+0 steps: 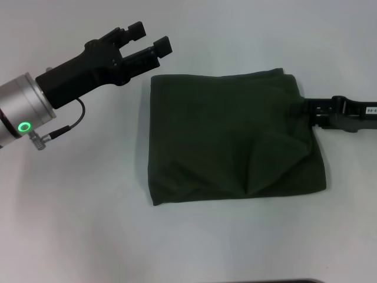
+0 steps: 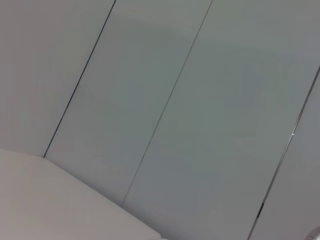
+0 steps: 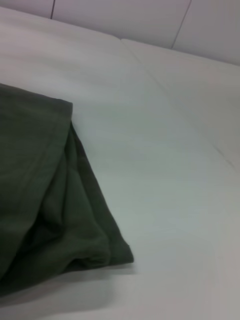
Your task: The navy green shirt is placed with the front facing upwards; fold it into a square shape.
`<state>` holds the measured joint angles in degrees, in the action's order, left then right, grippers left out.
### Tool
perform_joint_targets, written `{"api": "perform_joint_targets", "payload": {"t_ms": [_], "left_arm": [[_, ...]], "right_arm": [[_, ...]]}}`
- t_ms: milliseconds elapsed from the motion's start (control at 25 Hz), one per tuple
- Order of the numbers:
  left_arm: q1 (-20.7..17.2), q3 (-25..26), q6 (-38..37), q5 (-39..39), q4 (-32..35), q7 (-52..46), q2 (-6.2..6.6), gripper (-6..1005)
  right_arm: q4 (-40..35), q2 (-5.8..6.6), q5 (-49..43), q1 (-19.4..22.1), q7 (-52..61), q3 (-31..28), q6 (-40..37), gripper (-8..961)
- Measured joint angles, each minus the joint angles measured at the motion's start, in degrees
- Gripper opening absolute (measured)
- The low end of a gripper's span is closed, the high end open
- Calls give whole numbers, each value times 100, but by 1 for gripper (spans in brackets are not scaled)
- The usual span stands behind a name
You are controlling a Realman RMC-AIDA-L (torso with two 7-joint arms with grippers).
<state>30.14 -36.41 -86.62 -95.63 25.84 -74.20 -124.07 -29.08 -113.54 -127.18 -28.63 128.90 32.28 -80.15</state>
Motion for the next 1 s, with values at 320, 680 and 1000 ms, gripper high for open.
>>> {"api": "perform_joint_targets", "payload": {"t_ms": [320,680,1000], "left_arm": [[29,-33,9,3,-14,79,-4,887],[48,-19,-28,3,-18,82,-2,887],[45,-6,-11,2,-18,99,-1,888]], "right_arm": [[-24,15,33,125,10,-50,-273,720],[11,-85,45,2,-41,-71,50,718],[17,-181,35,-128,-54,-59,301,713]]}}
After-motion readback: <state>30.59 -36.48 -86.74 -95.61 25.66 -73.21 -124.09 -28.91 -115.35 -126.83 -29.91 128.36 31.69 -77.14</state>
